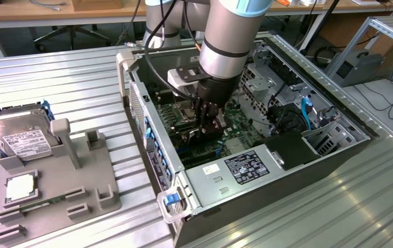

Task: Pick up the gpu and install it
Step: 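Insert the gpu into the slot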

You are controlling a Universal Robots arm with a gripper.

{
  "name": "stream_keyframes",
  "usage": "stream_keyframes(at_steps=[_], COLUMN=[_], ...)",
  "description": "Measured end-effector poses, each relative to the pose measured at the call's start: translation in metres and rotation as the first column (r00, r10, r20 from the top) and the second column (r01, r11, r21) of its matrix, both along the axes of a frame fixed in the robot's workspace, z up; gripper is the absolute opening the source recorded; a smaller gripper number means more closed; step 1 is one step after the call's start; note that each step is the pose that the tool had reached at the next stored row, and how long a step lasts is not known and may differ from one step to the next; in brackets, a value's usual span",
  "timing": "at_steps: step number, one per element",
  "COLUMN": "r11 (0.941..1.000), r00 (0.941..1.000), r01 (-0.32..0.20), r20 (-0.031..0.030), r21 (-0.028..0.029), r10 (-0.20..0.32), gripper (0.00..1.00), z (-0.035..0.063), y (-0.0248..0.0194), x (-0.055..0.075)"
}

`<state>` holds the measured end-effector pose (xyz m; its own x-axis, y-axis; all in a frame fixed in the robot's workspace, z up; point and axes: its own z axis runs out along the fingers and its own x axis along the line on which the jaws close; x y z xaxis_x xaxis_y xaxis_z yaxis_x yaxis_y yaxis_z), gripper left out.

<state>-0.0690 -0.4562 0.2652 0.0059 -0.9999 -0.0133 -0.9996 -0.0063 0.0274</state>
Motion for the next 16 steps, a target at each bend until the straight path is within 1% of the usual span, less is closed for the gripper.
stream_keyframes(at_steps=[10, 16], r11=[1.0, 1.0], r00=[1.0, 1.0], r01=[0.0, 0.0], r20=[0.0001, 0.0031], r21=[0.0, 0.0002], r10=[0.0, 0.0], gripper=[0.27, 0.27], z=[-0.0005, -0.0005], y=[0.0, 0.0], x=[-0.0006, -0.0037])
